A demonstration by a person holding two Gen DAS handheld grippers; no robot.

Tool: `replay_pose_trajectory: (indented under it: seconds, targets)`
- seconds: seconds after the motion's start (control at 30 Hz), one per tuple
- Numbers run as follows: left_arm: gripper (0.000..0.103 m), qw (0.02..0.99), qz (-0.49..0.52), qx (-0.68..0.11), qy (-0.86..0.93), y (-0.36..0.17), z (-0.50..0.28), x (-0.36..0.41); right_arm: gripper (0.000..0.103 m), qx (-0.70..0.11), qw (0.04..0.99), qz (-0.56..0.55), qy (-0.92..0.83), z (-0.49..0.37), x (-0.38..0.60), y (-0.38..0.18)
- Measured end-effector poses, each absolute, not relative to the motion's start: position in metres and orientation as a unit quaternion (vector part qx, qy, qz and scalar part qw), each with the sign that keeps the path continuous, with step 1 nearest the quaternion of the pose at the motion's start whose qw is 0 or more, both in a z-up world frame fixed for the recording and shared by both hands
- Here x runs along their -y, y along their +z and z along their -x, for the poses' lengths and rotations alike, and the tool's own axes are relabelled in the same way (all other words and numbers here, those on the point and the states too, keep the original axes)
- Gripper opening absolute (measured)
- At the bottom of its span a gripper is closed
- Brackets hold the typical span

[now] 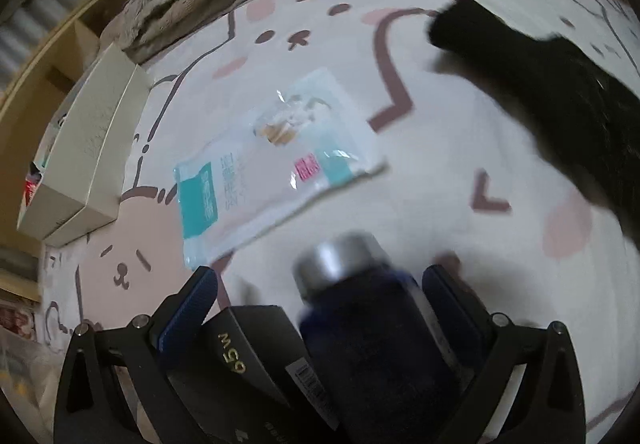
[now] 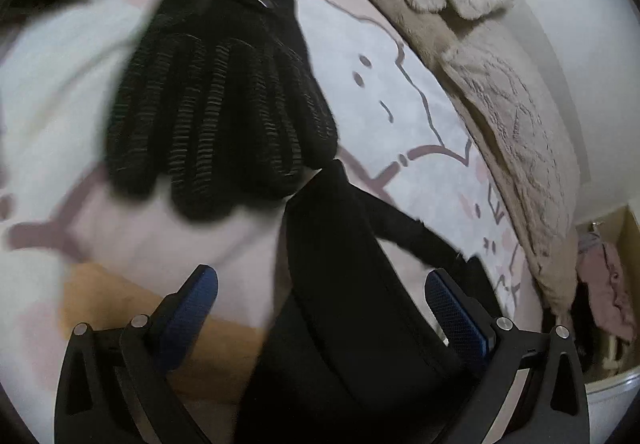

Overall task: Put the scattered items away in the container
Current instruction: 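Grasp the blue supplement bottle with the left tool while the right tool grasps the black visor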

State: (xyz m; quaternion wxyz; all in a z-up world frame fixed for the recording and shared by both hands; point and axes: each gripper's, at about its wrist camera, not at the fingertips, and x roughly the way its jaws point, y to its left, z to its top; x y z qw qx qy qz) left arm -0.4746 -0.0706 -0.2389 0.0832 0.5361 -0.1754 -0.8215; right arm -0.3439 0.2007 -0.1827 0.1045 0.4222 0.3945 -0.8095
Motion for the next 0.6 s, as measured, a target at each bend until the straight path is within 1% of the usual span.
replay_pose_trajectory:
  seconds: [0.07, 0.17, 0.2, 0.27, 0.3, 0.37, 0.43, 0.5, 0.53, 0.57, 0.6]
  targets:
    - [0.103, 0.074, -0.536, 0.180, -0.822, -0.239, 0.464, 0.069, 0.103, -0.383, 0.127, -0.424, -0.811, 0.326, -0.197, -0.178]
    - [0.103, 0.071, -0.533, 0.169, -0.826, -0.238, 0.446, 0.070, 0.103, -0.426, 0.124, -0.395, -0.805, 0.294, -0.190, -0.181]
    - [0.103, 0.071, -0.530, 0.169, -0.828, -0.237, 0.441, 0.070, 0.103, -0.435, 0.117, -0.388, -0.804, 0.286, -0.190, -0.182]
    - [0.103, 0.070, -0.519, 0.175, -0.833, -0.236, 0.431, 0.065, 0.103, -0.434, 0.133, -0.392, -0.800, 0.269, -0.192, -0.185]
    - [0.102, 0.066, -0.514, 0.180, -0.836, -0.235, 0.425, 0.063, 0.103, -0.451, 0.135, -0.389, -0.792, 0.261, -0.190, -0.190]
    - [0.089, 0.051, -0.506, 0.181, -0.842, -0.233, 0.415, 0.060, 0.103, -0.489, 0.124, -0.356, -0.787, 0.246, -0.185, -0.197]
    - [0.083, 0.045, -0.501, 0.182, -0.845, -0.231, 0.407, 0.056, 0.103, -0.473, 0.110, -0.350, -0.801, 0.240, -0.185, -0.193]
    - [0.079, 0.038, -0.496, 0.190, -0.847, -0.230, 0.403, 0.054, 0.103, -0.458, 0.106, -0.350, -0.810, 0.236, -0.187, -0.190]
    - [0.075, 0.034, -0.494, 0.191, -0.847, -0.229, 0.401, 0.053, 0.103, -0.464, 0.106, -0.346, -0.808, 0.231, -0.187, -0.188]
    - [0.068, 0.026, -0.492, 0.191, -0.849, -0.228, 0.399, 0.051, 0.103, -0.470, 0.109, -0.343, -0.806, 0.226, -0.186, -0.186]
    - [0.063, 0.015, -0.491, 0.188, -0.850, -0.227, 0.398, 0.050, 0.103, -0.473, 0.113, -0.341, -0.804, 0.224, -0.185, -0.184]
